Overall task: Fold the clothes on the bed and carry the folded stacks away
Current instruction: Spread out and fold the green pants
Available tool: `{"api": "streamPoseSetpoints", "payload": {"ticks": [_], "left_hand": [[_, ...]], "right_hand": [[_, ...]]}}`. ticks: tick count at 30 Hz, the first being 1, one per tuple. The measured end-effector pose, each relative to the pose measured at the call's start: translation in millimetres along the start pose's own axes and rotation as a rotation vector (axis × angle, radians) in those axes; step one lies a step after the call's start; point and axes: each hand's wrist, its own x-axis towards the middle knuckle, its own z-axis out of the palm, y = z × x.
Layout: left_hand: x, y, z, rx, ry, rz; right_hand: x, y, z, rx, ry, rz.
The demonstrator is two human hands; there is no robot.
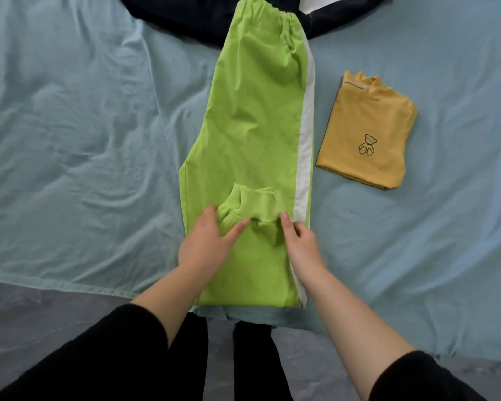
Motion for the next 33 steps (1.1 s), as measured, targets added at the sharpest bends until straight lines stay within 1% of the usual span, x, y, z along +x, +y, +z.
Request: {"api": "streamPoseSetpoints", "payload": {"ticks": [3, 5, 7, 8, 9, 10, 12, 13, 14, 15, 16, 17, 18, 19, 21, 23, 25, 28, 31, 33], "left_hand": [[8.4, 18.4, 9.5, -0.077, 0.064, 0.072], [12.2, 21.6, 10.5, -0.108, 0.075, 0.101], [20.3, 19.0, 10.2, -0.079, 0.047, 0.057], [23.0, 17.3, 10.3, -0.036, 0.043, 0.037], [23.6, 17.4, 11.2, 0.031, 0.069, 0.046], [22.2, 19.8, 13.0, 0.104, 0.118, 0.081], [17.6, 32.7, 16.8, 0.18, 0.212, 0.224], [17.0, 39.4, 19.2, 0.208, 0.209, 0.298], [20.0, 43.9, 22.3, 0.245, 0.172, 0.341], [26.7, 46.0, 25.1, 0.271, 0.118, 0.327], [35.9, 46.9, 26.9, 0.264, 0.056, 0.256], [46.4, 46.8, 28.6, 0.243, -0.002, 0.162], [55.7, 46.4, 30.5, 0.236, -0.048, 0.081], [63.1, 47.1, 32.7, 0.247, -0.084, 0.031], [71.3, 50.1, 35.4, 0.275, -0.157, -0.016], [78.3, 55.3, 35.1, 0.283, -0.236, -0.058], [86.6, 58.4, 34.6, 0.301, -0.305, -0.11], [95.9, 59.2, 37.5, 0.338, -0.367, -0.17], [97.4, 58.2, 43.0, 0.353, -0.37, -0.182], [97.2, 56.9, 46.1, 0.364, -0.356, -0.182]], "right_hand": [[-5.7, 1.4, 11.4, -0.029, 0.189, -0.168], [-5.9, 4.1, 13.5, -0.045, 0.298, -0.232], [-0.1, 4.6, 13.2, -0.071, 0.28, -0.196], [3.6, 5.0, 12.6, -0.079, 0.237, -0.154], [6.2, 5.3, 11.5, -0.11, 0.22, -0.162], [7.2, 4.0, 9.6, -0.177, 0.243, -0.243], [10.7, 0.9, 4.5, -0.449, 0.342, -0.538], [13.2, -0.6, 1.7, -0.624, 0.307, -0.659], [17.2, -1.2, -2.0, -0.778, 0.191, -0.719], [22.1, -3.0, -5.9, -0.889, 0.052, -0.71], [29.3, -3.6, -9.6, -0.947, -0.074, -0.665], [37.1, -4.3, -14.4, -0.937, -0.151, -0.625], [43.4, -7.4, -19.1, -0.881, -0.179, -0.599], [47.7, -14.7, -23.6, -0.774, -0.16, -0.587], [59.1, -38.2, -31.8, -0.534, -0.005, -0.615], [81.9, -64.8, -38.0, -0.443, 0.106, -0.602], [116.7, -93.1, -40.6, -0.403, 0.138, -0.484], [170.6, -137.4, -36.1, -0.201, 0.063, -0.214], [206.2, -172.1, -32.5, 0.096, 0.005, -0.107], [216.3, -185.4, -32.3, 0.215, -0.028, -0.061]]}}
